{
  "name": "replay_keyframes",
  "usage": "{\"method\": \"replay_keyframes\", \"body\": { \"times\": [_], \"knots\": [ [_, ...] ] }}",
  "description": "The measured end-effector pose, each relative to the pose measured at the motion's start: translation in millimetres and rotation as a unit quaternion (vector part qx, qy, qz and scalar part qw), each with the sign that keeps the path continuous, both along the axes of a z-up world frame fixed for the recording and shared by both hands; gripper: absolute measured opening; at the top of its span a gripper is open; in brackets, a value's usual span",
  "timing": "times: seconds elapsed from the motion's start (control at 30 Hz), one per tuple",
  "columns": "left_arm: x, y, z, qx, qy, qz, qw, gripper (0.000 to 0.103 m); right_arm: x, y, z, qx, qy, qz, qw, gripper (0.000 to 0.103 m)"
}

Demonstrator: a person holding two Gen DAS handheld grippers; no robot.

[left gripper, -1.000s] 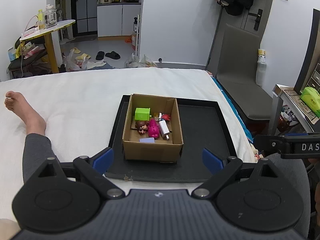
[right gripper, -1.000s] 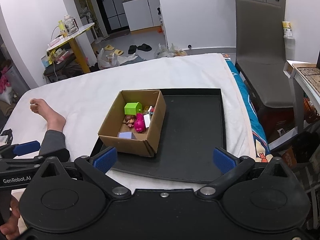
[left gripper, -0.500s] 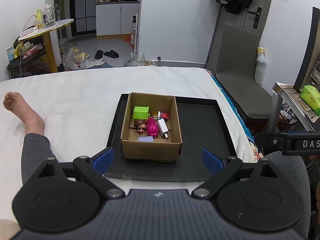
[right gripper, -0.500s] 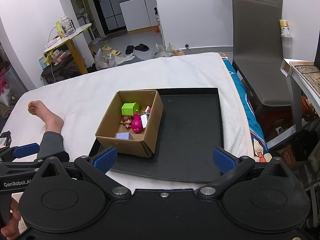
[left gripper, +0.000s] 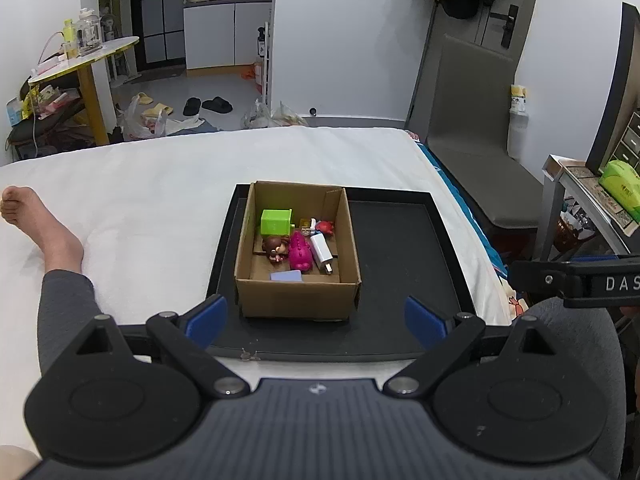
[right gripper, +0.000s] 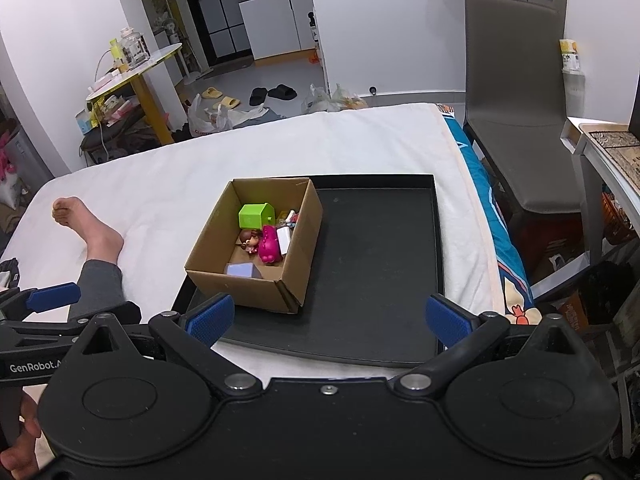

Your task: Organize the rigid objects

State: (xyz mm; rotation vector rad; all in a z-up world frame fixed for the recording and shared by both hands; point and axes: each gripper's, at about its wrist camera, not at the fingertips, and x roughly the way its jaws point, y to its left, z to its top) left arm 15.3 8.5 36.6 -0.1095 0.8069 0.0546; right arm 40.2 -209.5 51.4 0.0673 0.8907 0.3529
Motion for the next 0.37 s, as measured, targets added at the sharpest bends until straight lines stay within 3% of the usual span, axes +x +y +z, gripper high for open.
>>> {"method": "replay_keyframes", "body": {
  "times": [0.37],
  "knots": [
    [12.5, -5.3, -9.4, -0.001, 0.003, -0.014, 0.9999, 0.095, 10.5, 0.3, -13.3, -0.004, 0.015, -0.002, 1.000, 0.103]
  ]
}}
